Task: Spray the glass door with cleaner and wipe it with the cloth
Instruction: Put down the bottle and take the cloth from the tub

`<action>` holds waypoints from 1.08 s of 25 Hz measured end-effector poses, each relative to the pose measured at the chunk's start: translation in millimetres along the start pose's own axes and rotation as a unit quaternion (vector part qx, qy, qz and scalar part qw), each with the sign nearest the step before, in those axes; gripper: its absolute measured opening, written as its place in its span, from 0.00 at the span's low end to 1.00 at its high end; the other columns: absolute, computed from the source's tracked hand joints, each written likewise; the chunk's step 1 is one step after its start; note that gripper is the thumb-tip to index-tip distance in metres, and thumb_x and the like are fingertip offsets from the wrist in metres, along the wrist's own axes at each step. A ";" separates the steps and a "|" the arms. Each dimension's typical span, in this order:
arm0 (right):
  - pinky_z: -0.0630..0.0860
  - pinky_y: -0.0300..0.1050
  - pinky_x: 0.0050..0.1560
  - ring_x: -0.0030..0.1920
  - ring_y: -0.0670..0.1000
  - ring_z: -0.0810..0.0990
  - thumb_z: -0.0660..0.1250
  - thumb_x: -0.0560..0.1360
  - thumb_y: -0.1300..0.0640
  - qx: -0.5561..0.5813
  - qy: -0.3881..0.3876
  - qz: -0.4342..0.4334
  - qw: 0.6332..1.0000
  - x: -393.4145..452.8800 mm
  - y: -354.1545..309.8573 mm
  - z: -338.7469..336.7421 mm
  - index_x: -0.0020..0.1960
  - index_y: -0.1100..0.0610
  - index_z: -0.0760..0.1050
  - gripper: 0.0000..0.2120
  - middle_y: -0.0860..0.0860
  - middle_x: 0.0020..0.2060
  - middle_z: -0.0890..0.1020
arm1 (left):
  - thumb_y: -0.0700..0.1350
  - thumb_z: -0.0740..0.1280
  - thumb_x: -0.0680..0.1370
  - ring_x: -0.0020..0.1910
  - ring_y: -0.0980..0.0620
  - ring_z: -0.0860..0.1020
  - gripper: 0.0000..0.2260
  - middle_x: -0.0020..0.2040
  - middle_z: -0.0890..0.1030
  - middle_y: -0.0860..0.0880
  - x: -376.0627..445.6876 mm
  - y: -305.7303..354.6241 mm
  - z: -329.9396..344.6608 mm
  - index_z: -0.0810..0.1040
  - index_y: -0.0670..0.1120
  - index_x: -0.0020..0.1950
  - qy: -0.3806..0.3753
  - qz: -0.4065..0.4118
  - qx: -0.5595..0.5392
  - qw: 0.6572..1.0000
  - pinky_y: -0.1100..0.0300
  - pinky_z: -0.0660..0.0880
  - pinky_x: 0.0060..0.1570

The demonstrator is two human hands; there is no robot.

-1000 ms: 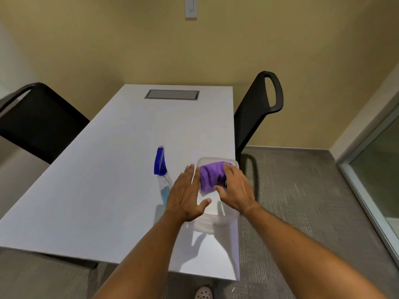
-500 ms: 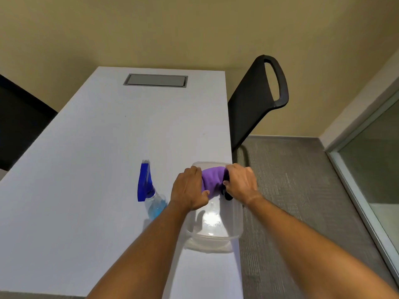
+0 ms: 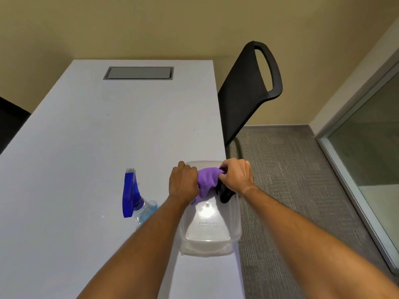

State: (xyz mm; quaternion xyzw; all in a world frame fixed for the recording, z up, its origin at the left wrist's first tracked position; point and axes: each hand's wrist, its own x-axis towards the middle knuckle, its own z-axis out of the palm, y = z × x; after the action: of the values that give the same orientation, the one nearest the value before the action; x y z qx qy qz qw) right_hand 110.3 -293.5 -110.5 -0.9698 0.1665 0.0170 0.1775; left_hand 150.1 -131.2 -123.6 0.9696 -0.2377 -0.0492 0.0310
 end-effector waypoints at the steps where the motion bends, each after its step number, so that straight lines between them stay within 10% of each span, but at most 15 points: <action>1: 0.74 0.51 0.63 0.48 0.52 0.83 0.71 0.73 0.57 0.016 -0.001 0.004 1.000 -1.1 -0.6 -2.0 0.53 0.54 0.84 0.09 0.51 0.46 0.87 | 0.50 0.68 0.76 0.54 0.49 0.73 0.09 0.50 0.81 0.47 -0.3 -0.2 -2.3 0.78 0.46 0.51 -0.003 0.000 -0.004 1.000 0.57 0.75 0.53; 11: 0.79 0.40 0.39 0.40 0.49 0.82 0.73 0.73 0.57 0.143 0.057 0.029 0.988 -36.5 -5.8 -54.4 0.52 0.56 0.85 0.09 0.53 0.42 0.86 | 0.40 0.69 0.72 0.46 0.44 0.79 0.08 0.49 0.79 0.43 -25.1 14.8 -70.5 0.77 0.42 0.50 0.012 -0.029 -0.119 0.992 0.54 0.77 0.43; 20: 0.81 0.43 0.43 0.41 0.49 0.83 0.77 0.70 0.56 0.238 0.122 0.027 0.963 -121.9 47.8 -132.2 0.47 0.55 0.85 0.06 0.50 0.39 0.85 | 0.40 0.71 0.73 0.47 0.48 0.79 0.10 0.50 0.82 0.44 -71.3 84.4 -148.5 0.81 0.43 0.54 0.084 0.070 -0.145 0.983 0.57 0.79 0.48; 27: 0.77 0.39 0.47 0.47 0.46 0.83 0.74 0.69 0.61 0.249 -0.033 0.003 0.968 -207.2 148.0 -198.4 0.50 0.57 0.85 0.10 0.50 0.44 0.86 | 0.36 0.71 0.72 0.49 0.50 0.79 0.12 0.52 0.82 0.47 -94.8 191.3 -189.4 0.81 0.45 0.55 0.038 0.250 -0.086 0.964 0.58 0.79 0.49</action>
State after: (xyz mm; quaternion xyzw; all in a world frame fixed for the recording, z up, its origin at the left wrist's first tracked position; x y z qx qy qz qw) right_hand -139.2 -427.7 44.2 -0.8934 0.1622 0.0078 0.4189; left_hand -0.3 -249.5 88.2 0.8741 -0.4662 -0.0235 0.1346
